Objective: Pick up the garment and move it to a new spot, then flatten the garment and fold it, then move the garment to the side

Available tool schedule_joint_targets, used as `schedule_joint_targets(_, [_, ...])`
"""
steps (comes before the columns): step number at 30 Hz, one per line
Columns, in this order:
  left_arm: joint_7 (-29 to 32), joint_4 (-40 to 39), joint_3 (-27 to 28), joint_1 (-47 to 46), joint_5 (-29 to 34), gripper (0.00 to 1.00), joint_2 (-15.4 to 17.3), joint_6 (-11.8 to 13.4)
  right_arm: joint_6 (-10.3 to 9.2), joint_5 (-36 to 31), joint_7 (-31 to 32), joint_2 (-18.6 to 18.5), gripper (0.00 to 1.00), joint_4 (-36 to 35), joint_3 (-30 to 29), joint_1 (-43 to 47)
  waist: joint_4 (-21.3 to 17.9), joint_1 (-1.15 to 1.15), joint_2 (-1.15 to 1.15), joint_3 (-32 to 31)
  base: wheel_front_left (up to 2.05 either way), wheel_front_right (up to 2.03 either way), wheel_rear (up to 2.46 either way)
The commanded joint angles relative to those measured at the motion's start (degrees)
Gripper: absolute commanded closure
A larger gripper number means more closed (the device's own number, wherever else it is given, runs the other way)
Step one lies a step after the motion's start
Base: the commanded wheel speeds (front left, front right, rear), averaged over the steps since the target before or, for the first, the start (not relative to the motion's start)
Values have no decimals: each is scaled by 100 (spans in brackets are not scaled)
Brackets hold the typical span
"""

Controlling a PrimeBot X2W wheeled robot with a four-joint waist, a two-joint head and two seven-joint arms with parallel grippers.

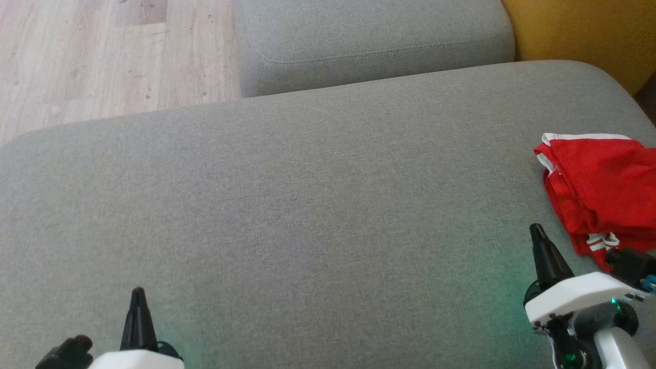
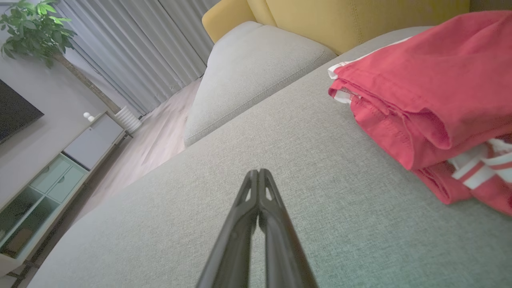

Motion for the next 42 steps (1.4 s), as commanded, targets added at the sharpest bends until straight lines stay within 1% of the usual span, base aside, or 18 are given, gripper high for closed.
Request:
schedule_joint_targets(1, [54,-206,159,-311,-174,100,10,-33,16,213,21,20,100,-219,-34,-321,8,0,0,2,0,0,0])
schedule_joint_targets(42, [716,-299,528,-659,-2458,100,-135,-178,29,2759,210,236,100,-249,-419,-373,182,0,0,35,0,0,0])
